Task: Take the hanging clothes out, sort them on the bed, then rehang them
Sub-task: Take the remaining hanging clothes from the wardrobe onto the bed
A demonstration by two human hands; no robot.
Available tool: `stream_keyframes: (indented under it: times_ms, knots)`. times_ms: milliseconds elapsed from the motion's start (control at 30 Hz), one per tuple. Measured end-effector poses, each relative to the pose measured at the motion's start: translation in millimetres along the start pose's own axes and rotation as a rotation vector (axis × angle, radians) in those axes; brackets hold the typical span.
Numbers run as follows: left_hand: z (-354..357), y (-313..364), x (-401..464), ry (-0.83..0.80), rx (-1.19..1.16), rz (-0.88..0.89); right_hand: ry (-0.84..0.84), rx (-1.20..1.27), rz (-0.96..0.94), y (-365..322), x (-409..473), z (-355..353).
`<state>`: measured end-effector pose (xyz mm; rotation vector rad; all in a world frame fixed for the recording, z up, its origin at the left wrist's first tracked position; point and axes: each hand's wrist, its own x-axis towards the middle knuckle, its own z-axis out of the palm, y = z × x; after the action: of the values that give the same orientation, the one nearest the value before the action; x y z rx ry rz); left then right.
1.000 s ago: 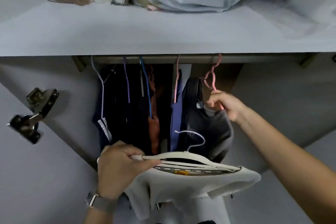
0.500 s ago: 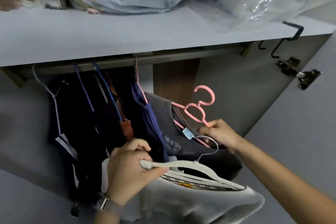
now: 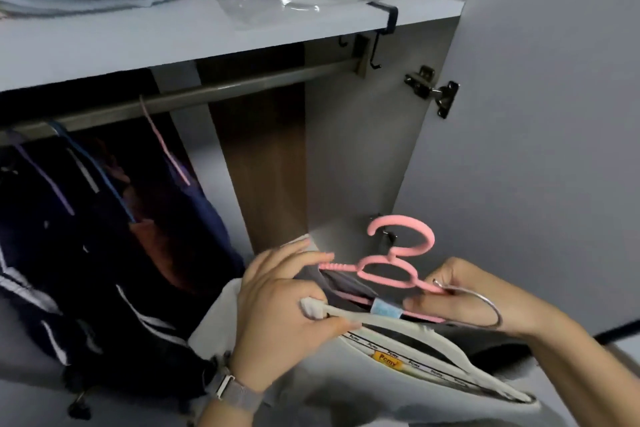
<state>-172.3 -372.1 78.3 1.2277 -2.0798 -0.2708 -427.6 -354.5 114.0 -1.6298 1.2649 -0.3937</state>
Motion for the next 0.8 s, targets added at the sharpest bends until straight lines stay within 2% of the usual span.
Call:
stream_keyframes:
  times_ms: [133,300,500,667,800]
  knots:
    - [35.7,49.0,4.9,-0.020,0.028,0.091,0.045,-0.015,-0.018,17.4,-53.4,-18.4]
    - [72.2,100.0,1.2,-0.133,0.006,0.145,0.180,-0.077,0.038,52.3,-129.0,-33.9]
    - [107.6,151.8,-7.6,-0.191,-0.128,0.218,0.419,-0.284,0.018,104.8,-212.5,-41.5]
    - [132.0,172.9,-7.5,-0.288,-0.331,0.178,0.530,-0.244,0.267,135.3,-307.1,-44.8]
    - [145.8,197.5,-4.1,-0.370,-0.439,0.157,0.560,-0.432,0.456,164.9,-361.1,-23.1]
